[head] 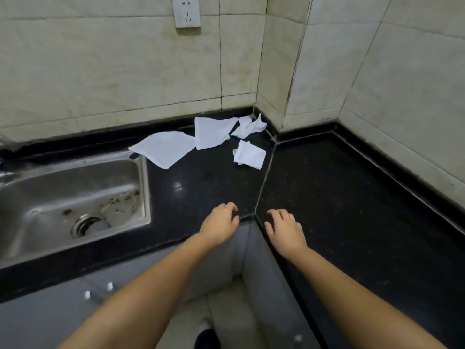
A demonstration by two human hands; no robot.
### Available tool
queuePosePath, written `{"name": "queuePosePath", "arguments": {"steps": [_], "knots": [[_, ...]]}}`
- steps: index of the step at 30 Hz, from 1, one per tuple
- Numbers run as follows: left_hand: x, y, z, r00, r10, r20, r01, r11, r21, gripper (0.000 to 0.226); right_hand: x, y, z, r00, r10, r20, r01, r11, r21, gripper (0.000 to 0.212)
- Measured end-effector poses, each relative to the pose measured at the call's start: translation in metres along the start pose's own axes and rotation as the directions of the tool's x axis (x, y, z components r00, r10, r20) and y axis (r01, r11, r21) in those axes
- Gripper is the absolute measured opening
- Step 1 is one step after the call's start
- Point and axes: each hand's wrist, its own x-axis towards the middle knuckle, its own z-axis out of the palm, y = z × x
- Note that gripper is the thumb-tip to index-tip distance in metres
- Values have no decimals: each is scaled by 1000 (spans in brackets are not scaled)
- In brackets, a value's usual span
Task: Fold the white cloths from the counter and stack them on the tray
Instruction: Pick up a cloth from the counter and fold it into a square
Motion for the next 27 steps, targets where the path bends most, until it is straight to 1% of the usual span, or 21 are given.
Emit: {"name": "queuePosePath", "arguments": {"steps": [3,6,10,15,18,20,23,25,27], "knots": [[57,-13,-22,996,66,56,-67,997,24,27,48,-10,-4,997,72,-5,-72,997,12,41],[107,-20,-31,991,96,93,-98,995,19,26,86,-12,-5,989,146,-5,-145,988,52,37],[160,-18,-29,976,154,157,-159,987,21,26,140,-5,0,981,191,18,-191,978,86,32],[224,-14,-19,974,196,118,-203,978,51,24,212,7,4,985,170,17,-171,980,105,32],[260,-11,-8,953,274,129,-295,938,182,29,250,15,9,992,126,29,-128,987,92,34],[280,-9,-1,938,317,139,-342,909,240,32,268,21,14,993,108,47,-111,991,70,34],[299,-8,8,929,309,202,-356,894,272,32,286,28,19,994,98,48,-100,994,35,26],[305,-10,13,927,296,228,-354,892,280,30,292,32,18,994,102,46,-105,991,79,22],[307,-9,14,936,292,198,-336,907,252,28,294,34,16,995,100,32,-103,986,131,19]]}}
